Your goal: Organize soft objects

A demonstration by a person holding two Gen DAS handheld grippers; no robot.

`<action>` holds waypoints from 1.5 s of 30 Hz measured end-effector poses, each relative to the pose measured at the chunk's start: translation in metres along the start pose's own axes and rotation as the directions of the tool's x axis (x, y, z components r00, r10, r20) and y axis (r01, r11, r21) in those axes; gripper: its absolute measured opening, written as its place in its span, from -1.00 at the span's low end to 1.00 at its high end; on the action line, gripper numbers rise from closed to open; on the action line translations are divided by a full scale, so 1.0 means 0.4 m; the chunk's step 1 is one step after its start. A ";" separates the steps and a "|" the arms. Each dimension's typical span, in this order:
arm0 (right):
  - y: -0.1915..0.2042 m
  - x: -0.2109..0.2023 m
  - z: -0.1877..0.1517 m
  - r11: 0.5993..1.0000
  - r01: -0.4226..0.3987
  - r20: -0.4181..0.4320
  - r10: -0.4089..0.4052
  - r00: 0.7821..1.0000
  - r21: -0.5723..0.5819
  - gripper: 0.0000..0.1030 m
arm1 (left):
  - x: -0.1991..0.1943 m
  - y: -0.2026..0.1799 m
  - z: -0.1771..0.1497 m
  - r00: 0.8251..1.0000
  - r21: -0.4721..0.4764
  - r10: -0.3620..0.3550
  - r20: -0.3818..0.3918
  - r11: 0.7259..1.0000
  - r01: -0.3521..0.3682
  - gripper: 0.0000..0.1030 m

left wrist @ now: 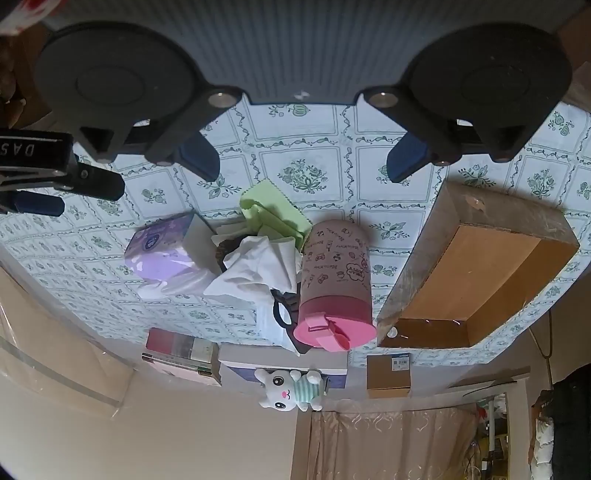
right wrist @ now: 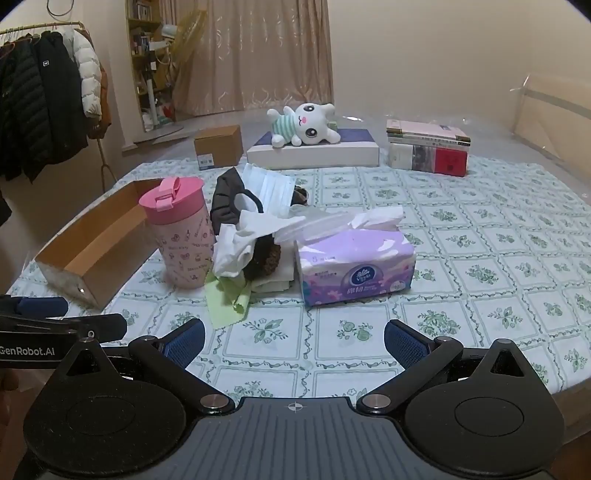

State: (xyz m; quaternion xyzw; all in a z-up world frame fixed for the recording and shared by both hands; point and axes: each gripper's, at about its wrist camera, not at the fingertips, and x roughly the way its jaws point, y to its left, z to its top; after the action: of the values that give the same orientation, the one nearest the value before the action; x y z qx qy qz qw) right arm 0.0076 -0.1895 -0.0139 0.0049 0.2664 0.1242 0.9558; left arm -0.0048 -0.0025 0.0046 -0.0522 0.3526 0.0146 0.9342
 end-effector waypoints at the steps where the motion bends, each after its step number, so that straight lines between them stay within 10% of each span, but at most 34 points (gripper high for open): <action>1: 0.000 0.000 0.000 1.000 0.000 0.001 0.000 1.000 0.000 0.99 | 0.001 0.000 0.003 1.000 0.001 -0.001 -0.001 1.000 0.001 0.86; 45: -0.001 -0.001 0.001 1.000 0.000 0.002 0.000 1.000 0.007 0.99 | 0.007 -0.017 -0.006 1.000 0.003 -0.015 -0.006 1.000 0.015 0.86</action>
State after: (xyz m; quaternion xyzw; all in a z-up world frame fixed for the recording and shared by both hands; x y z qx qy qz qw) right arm 0.0078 -0.1900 -0.0133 0.0084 0.2660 0.1233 0.9560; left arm -0.0040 -0.0098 0.0014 -0.0533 0.3550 0.0071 0.9333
